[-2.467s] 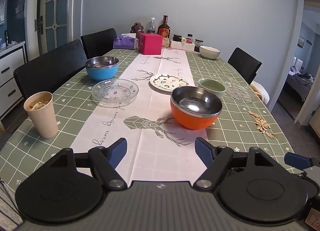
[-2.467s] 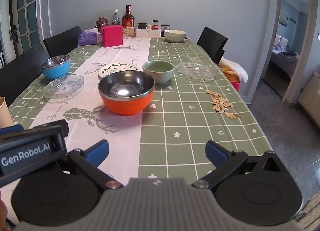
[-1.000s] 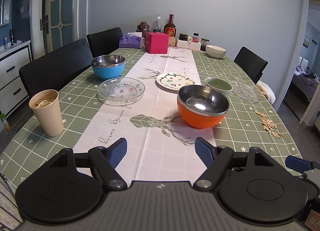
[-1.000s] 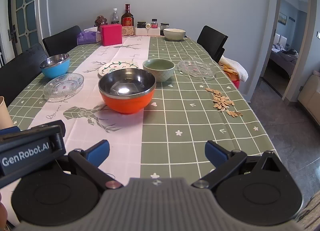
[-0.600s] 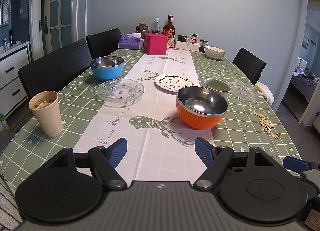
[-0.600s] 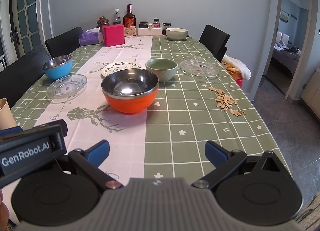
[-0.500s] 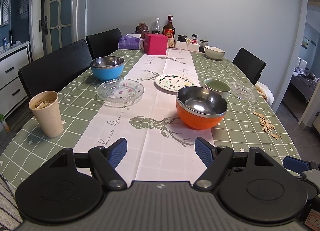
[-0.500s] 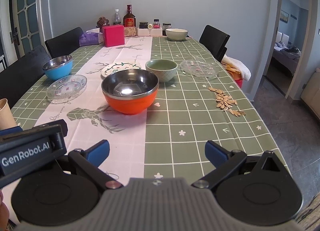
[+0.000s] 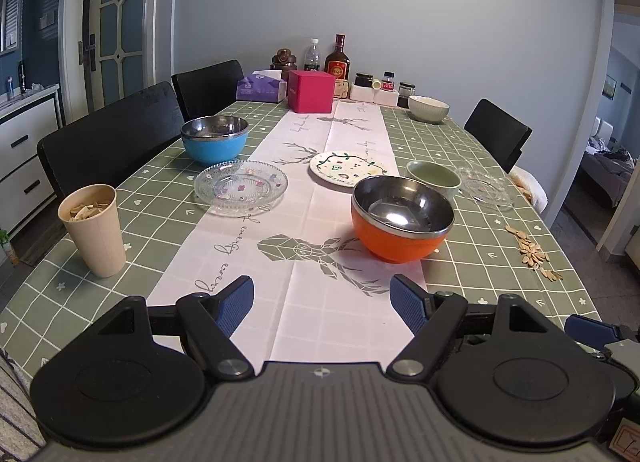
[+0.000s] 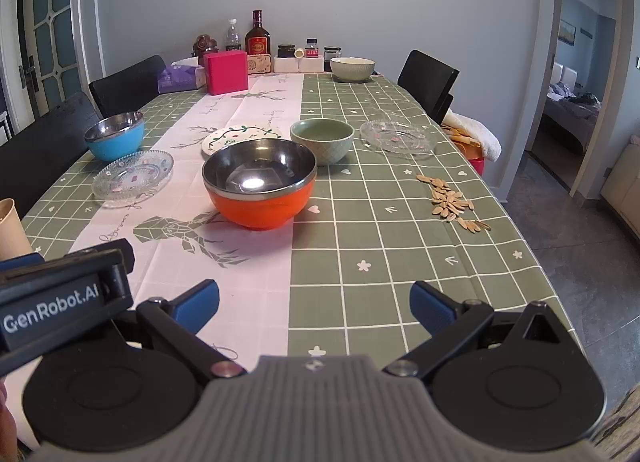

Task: Organize plates and bowls

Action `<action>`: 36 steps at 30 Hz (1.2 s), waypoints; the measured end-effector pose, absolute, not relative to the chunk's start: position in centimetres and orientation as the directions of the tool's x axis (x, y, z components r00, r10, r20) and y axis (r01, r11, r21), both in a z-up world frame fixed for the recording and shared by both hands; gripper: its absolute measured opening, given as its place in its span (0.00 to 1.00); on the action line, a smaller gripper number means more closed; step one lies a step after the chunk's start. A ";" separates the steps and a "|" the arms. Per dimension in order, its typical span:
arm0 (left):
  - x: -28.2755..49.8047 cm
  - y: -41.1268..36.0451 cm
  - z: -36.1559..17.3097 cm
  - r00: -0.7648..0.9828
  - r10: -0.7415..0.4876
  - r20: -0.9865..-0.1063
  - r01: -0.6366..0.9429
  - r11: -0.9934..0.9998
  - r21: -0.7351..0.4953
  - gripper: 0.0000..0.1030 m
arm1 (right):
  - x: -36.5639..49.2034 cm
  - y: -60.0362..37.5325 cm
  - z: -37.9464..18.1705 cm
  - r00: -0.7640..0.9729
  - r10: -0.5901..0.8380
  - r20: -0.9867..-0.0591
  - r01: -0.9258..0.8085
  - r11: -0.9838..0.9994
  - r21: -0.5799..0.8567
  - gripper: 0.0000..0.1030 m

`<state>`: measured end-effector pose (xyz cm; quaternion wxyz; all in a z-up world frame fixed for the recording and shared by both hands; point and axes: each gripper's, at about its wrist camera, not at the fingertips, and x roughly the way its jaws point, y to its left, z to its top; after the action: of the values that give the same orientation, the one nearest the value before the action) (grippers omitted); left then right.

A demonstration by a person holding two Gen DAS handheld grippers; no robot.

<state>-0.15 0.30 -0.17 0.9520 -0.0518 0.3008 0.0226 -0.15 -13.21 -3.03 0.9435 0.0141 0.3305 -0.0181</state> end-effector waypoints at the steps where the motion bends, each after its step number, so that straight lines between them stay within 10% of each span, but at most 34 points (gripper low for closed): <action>1: -0.2 0.3 -0.1 0.819 0.014 -0.574 -0.076 0.994 -0.084 0.89 | -0.2 -13.2 -3.0 0.782 -0.023 -0.623 0.042 0.999 0.016 0.97; 36: -0.1 0.2 -0.5 0.804 0.041 -0.593 -0.103 0.992 -0.071 0.89 | 0.1 -12.7 -3.3 0.775 0.001 -0.632 0.008 1.000 0.011 0.96</action>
<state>-0.06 0.23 -0.48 0.9485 -0.0500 0.3106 0.0381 0.06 -12.74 -3.35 0.9420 0.0067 0.3356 -0.0020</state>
